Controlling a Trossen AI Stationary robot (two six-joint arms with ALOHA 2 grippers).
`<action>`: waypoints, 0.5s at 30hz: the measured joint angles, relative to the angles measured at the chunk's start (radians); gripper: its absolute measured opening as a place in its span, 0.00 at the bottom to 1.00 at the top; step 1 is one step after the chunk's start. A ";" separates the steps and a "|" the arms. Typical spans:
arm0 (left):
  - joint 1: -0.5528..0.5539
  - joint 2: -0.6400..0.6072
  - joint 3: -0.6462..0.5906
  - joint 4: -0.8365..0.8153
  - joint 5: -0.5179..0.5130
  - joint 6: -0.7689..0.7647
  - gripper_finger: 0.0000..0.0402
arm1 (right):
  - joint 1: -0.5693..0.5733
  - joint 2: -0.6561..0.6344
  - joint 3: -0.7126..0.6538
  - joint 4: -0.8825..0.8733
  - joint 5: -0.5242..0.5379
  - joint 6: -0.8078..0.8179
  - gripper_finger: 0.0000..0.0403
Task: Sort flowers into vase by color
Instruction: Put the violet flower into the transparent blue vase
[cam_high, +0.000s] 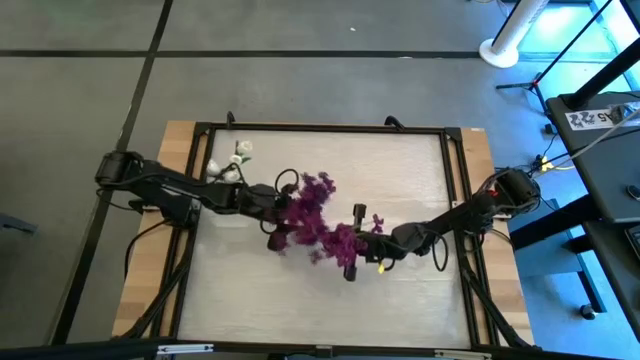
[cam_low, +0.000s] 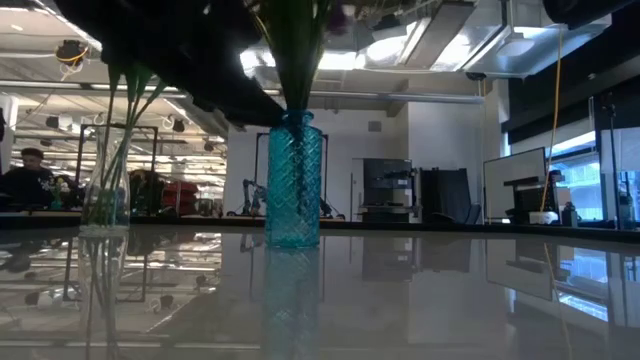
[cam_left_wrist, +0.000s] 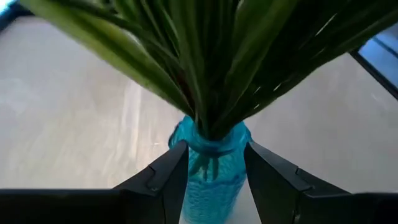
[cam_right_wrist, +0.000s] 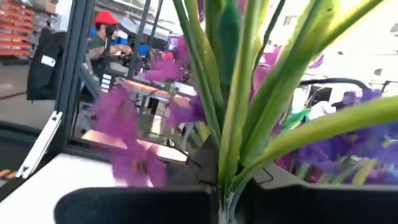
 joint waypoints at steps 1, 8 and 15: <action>0.000 0.006 0.000 0.002 0.016 -0.001 0.38 | -0.008 -0.001 0.001 0.001 -0.003 0.008 0.04; -0.020 0.007 -0.001 0.005 0.024 -0.005 0.38 | -0.046 -0.006 0.004 -0.028 -0.039 0.049 0.04; -0.020 0.007 -0.002 0.011 0.022 -0.007 0.38 | -0.045 -0.006 0.004 -0.092 -0.063 0.089 0.04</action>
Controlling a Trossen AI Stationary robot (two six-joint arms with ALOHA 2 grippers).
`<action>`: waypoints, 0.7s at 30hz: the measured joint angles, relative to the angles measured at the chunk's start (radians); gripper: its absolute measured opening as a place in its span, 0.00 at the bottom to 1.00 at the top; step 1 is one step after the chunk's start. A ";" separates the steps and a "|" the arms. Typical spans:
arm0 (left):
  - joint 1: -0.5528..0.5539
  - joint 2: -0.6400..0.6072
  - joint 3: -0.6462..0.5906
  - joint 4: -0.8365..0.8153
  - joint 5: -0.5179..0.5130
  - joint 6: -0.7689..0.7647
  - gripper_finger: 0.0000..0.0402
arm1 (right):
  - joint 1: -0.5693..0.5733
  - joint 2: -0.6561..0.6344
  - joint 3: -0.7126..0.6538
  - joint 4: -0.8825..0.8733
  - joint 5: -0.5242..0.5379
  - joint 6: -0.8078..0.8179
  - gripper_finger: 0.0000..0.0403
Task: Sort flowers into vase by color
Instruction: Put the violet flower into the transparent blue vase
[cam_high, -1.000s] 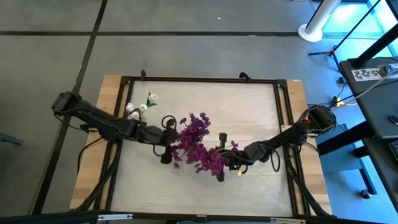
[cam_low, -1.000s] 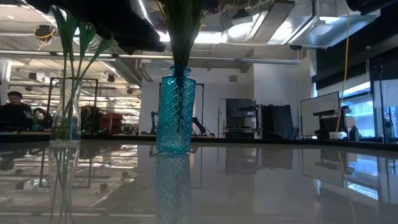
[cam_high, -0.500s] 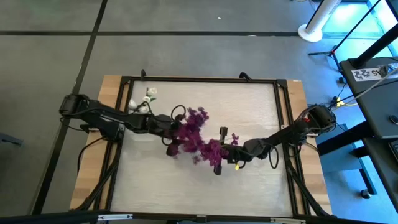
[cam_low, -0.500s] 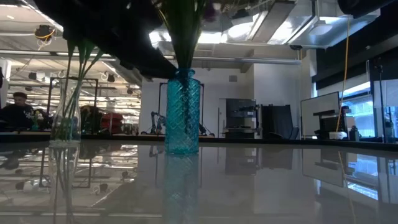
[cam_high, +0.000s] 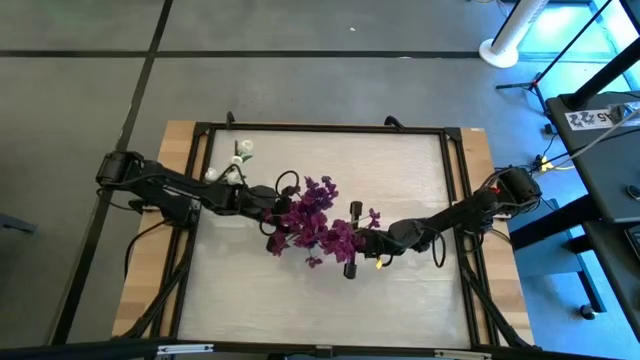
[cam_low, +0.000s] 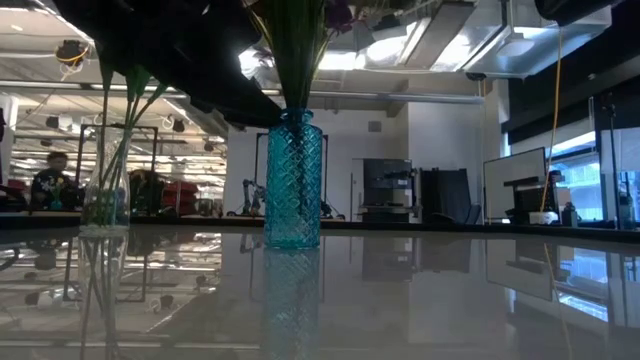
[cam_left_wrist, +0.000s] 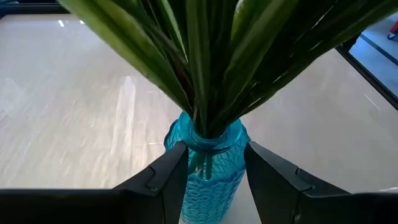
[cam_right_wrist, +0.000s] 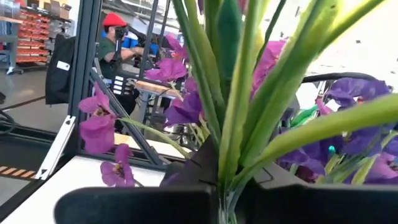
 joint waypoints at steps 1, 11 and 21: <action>0.000 0.000 0.000 0.000 0.000 0.000 0.38 | -0.004 0.000 0.000 -0.005 0.000 0.007 0.04; -0.039 0.001 0.000 0.012 -0.012 0.007 0.38 | -0.015 0.002 -0.002 -0.002 0.036 0.032 0.04; -0.040 0.001 0.000 0.018 -0.026 0.007 0.38 | -0.016 0.002 -0.002 -0.048 -0.003 0.080 0.04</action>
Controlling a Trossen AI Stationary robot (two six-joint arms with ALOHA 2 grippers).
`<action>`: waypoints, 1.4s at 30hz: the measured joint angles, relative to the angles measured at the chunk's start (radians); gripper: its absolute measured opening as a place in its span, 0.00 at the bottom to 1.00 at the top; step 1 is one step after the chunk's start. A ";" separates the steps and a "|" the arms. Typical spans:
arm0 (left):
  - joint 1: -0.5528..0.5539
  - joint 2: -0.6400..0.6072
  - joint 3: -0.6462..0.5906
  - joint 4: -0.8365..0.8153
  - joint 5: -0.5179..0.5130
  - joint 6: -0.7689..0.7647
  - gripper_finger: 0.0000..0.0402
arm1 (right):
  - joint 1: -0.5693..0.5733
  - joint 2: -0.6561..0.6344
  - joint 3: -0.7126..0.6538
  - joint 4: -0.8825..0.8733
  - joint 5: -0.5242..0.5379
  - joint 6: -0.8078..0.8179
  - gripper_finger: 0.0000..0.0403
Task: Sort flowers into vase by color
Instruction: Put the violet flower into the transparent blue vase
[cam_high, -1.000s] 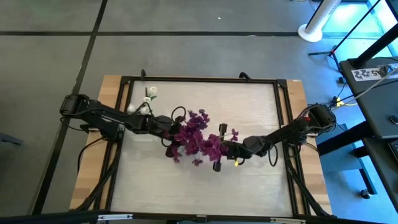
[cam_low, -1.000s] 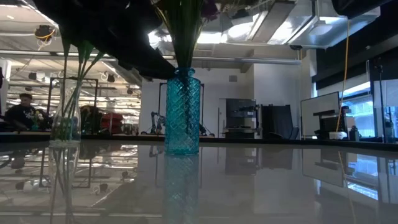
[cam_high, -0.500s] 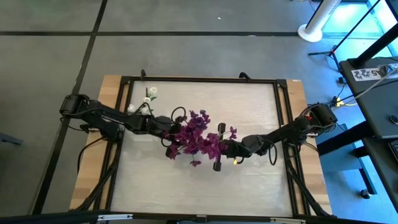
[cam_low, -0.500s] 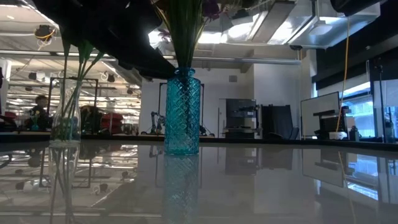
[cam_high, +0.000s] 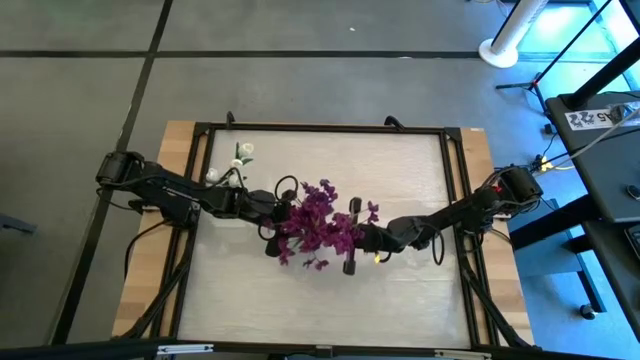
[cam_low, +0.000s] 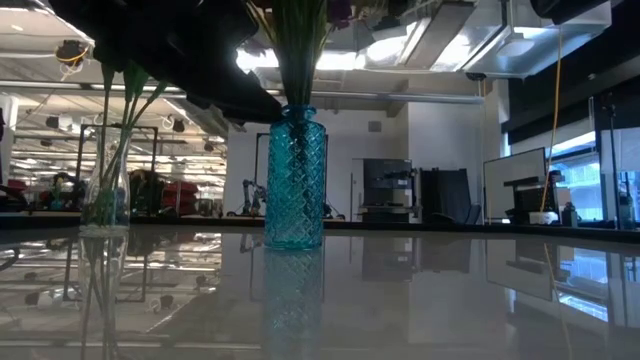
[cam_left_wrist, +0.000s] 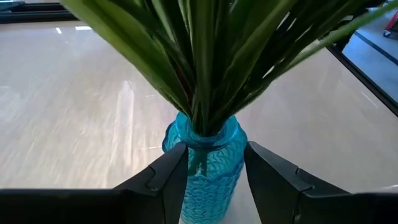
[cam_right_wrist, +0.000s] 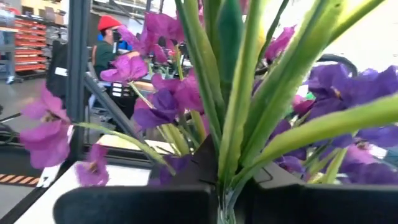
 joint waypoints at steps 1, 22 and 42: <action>0.000 0.000 0.000 0.001 -0.002 0.000 0.38 | 0.000 0.000 0.000 -0.005 -0.008 0.004 0.04; -0.001 -0.002 0.002 0.043 -0.003 0.003 0.38 | -0.021 0.001 -0.001 -0.135 -0.025 0.103 0.04; 0.000 -0.002 0.002 0.054 -0.014 -0.027 0.38 | -0.044 -0.002 0.001 -0.193 -0.099 0.167 0.04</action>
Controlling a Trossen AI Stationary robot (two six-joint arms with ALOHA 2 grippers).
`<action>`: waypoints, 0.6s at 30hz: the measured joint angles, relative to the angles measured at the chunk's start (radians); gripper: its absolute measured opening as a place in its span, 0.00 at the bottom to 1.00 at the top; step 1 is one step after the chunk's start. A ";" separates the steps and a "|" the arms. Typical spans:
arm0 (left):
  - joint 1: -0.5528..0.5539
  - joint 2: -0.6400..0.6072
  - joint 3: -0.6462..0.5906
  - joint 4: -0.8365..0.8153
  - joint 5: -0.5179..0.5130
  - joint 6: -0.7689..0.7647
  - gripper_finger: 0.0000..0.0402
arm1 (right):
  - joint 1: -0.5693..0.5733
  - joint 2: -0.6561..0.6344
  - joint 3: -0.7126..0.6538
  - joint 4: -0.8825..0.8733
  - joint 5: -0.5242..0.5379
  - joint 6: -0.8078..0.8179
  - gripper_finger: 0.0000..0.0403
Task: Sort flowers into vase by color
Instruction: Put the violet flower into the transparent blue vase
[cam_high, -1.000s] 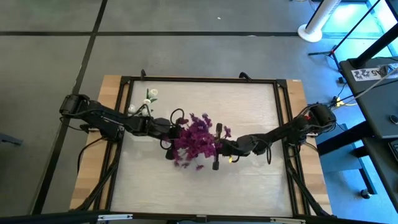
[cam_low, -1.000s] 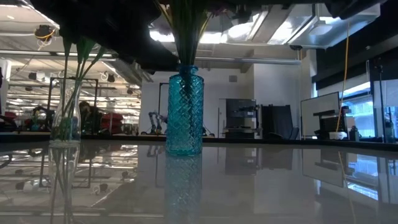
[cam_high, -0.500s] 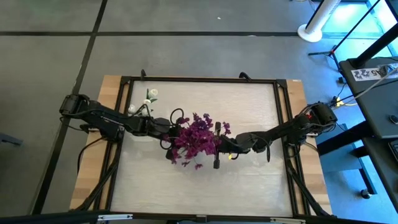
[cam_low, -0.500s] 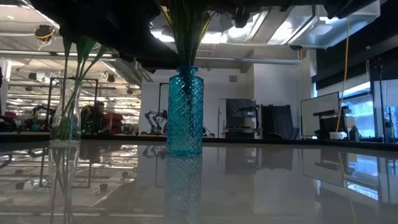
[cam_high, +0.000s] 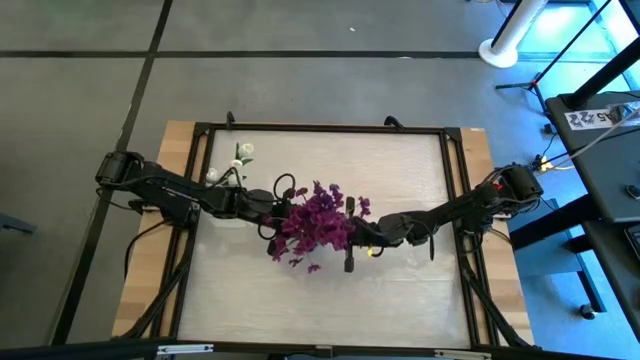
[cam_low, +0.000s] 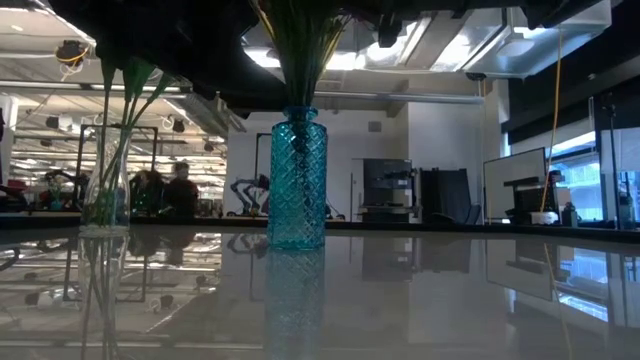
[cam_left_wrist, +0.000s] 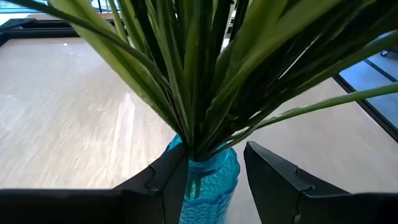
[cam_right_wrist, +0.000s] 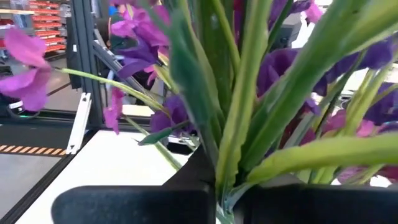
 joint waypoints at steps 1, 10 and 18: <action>0.000 0.000 0.000 0.001 0.000 0.000 0.38 | 0.000 0.000 0.000 -0.001 -0.002 0.002 0.04; -0.004 0.000 0.000 0.001 -0.002 -0.005 0.38 | 0.001 0.000 0.000 0.002 0.024 -0.011 0.05; -0.005 -0.085 0.000 -0.099 -0.032 -0.007 0.38 | 0.024 -0.030 -0.009 -0.040 0.054 -0.029 0.30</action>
